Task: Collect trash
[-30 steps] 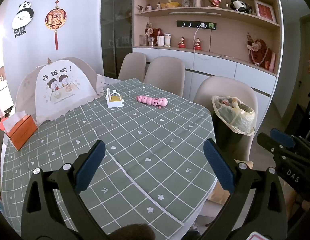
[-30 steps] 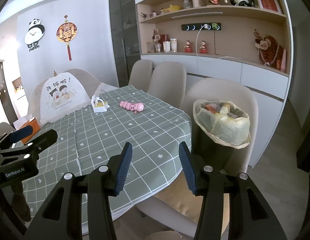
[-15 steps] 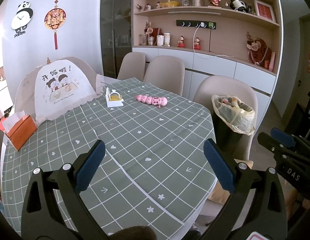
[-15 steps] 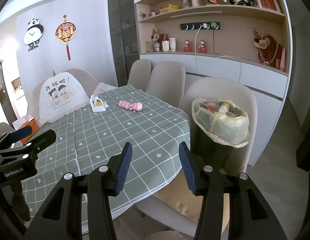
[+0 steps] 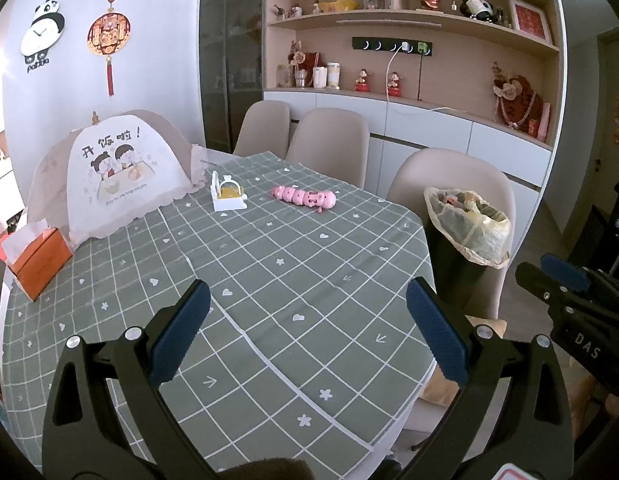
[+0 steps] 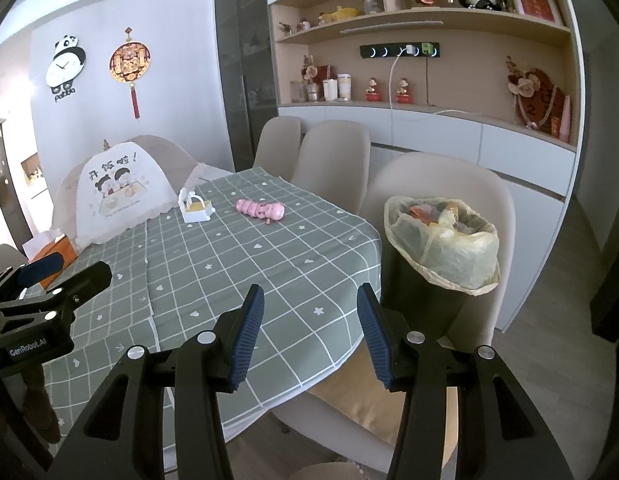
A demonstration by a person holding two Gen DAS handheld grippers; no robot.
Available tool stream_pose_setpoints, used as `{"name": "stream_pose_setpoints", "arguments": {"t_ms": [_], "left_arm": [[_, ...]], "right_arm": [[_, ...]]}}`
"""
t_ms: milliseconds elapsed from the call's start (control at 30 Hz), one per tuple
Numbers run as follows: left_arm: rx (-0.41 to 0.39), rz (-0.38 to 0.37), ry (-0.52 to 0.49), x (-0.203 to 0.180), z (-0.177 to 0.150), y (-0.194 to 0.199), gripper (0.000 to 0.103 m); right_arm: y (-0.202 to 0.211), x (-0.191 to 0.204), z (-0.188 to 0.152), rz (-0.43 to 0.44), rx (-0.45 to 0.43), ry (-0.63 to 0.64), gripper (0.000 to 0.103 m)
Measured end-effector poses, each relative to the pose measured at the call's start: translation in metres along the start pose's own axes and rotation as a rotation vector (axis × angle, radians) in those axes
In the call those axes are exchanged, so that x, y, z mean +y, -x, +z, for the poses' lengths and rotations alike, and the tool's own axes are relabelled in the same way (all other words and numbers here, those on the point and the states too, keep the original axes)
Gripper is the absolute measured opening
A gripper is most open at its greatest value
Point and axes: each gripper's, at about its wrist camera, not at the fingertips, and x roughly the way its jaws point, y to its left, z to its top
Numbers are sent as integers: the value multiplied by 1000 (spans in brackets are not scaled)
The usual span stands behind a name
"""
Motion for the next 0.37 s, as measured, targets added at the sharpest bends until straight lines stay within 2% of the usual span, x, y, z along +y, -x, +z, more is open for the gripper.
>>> {"name": "stream_pose_setpoints", "arguments": {"t_ms": [233, 367], "left_arm": [[44, 11, 40, 19, 2, -21, 94], [130, 134, 159, 74, -5, -55, 94]], "right_arm": [[-12, 5, 5, -4, 27, 2, 46], [-42, 18, 15, 40, 83, 40, 46]]}}
